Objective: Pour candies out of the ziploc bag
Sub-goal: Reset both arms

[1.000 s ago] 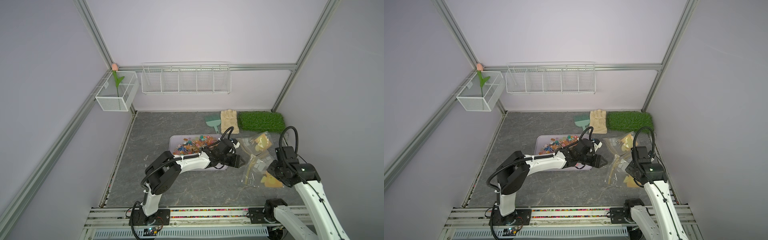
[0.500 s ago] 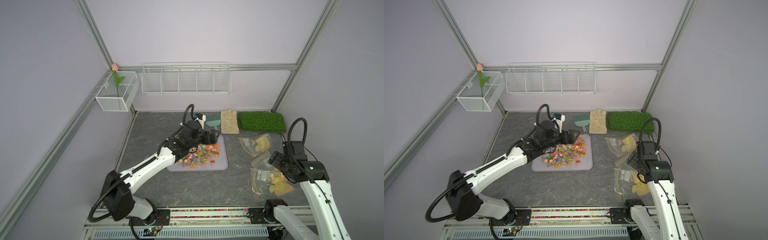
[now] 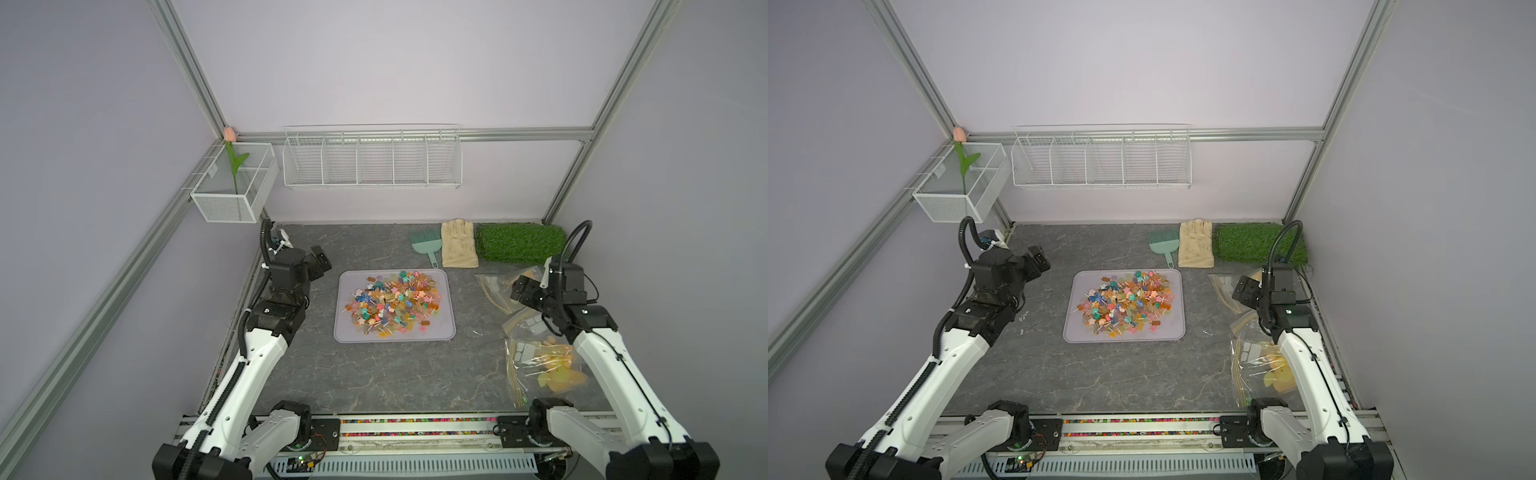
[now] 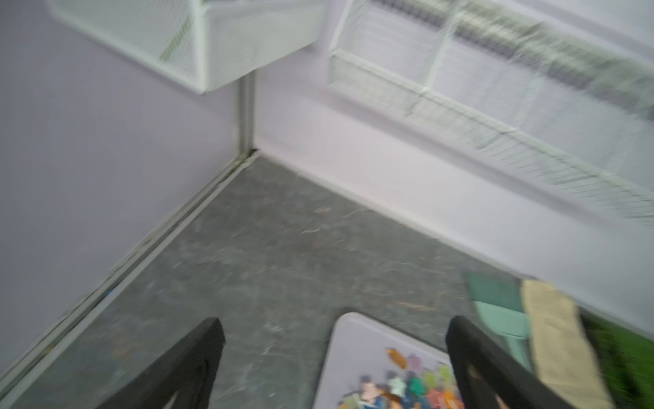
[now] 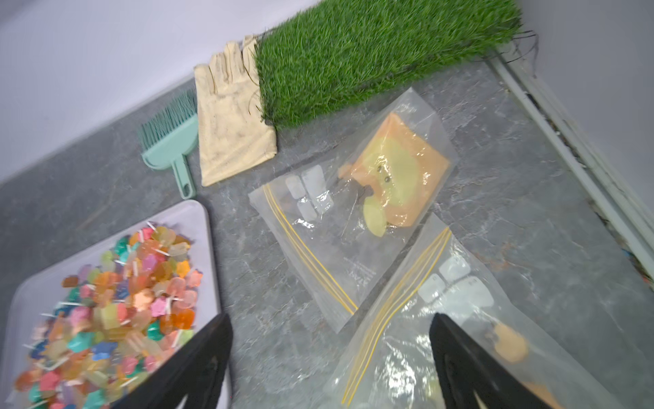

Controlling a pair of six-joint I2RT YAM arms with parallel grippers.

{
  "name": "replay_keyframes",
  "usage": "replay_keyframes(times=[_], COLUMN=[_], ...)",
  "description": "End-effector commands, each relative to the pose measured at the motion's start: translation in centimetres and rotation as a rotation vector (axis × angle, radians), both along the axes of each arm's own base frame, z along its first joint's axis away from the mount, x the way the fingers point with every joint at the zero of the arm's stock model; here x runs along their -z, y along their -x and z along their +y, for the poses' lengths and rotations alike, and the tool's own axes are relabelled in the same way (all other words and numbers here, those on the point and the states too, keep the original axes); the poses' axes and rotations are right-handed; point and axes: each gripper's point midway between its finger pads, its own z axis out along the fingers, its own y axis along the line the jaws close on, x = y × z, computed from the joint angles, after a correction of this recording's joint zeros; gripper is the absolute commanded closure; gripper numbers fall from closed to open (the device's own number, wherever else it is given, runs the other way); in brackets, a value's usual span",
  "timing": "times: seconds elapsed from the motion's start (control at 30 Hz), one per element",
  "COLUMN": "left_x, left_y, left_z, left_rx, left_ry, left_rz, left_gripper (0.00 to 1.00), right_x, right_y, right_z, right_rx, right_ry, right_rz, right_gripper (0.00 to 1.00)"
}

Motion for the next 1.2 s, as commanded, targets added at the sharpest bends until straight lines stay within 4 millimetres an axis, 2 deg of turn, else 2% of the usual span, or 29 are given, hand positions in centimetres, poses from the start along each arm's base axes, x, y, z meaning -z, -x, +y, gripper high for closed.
replay_keyframes(times=[0.0, 0.13, 0.23, 0.3, 0.47, 0.57, 0.63, 0.77, 0.87, 0.93, 1.07, 1.17], left_x=[3.4, 6.8, 9.2, 10.8, 13.5, 14.2, 14.1, 15.4, 16.0, 16.1, 16.0, 16.0], left_y=[0.3, -0.4, -1.1, -1.1, -2.4, -4.3, -4.9, -5.1, -5.1, -4.9, -5.0, -4.9], left_z=[5.3, 6.0, 5.3, 5.4, 3.6, 2.5, 2.1, 2.6, 2.1, 2.0, 2.0, 2.0], left_rx=[-0.199, -0.203, -0.142, -0.139, -0.029, 0.053, 0.083, 0.095, 0.144, 0.155, 0.152, 0.152], left_ry=[-0.078, -0.173, -0.220, -0.246, -0.233, -0.265, -0.306, -0.288, -0.271, -0.278, -0.281, -0.282], left_rz=[0.027, 0.043, 0.046, 0.026, -0.020, 0.076, 0.065, -0.023, -0.017, -0.036, -0.044, -0.048], left_gripper=[0.00, 0.00, 0.00, 0.00, 0.00, 0.00, 0.00, 0.00, 0.00, 0.00, 0.00, 0.00], right_x=[-2.2, -1.1, 0.4, 1.1, 3.6, 5.1, 5.0, 5.0, 6.0, 7.1, 8.0, 8.0], right_y=[-3.1, -3.6, -4.5, -5.0, -5.1, -5.3, -5.7, -6.2, -6.4, -6.8, -7.7, -8.2], right_z=[-0.1, -1.1, -1.6, -1.4, -0.4, -0.4, 0.0, 0.5, 0.5, -0.1, -0.7, -1.0], right_rx=[-0.097, -0.066, -0.059, -0.072, -0.142, -0.147, -0.167, -0.210, -0.210, -0.174, -0.156, -0.158], right_ry=[0.158, 0.242, 0.295, 0.319, 0.350, 0.367, 0.382, 0.403, 0.416, 0.420, 0.398, 0.368], right_rz=[-0.307, -0.395, -0.380, -0.405, -0.405, -0.408, -0.420, -0.446, -0.472, -0.460, -0.388, -0.390], right_gripper=[0.08, 0.06, 0.06, 0.05, 0.03, 0.01, 0.01, 0.01, 0.01, 0.02, 0.03, 0.10])
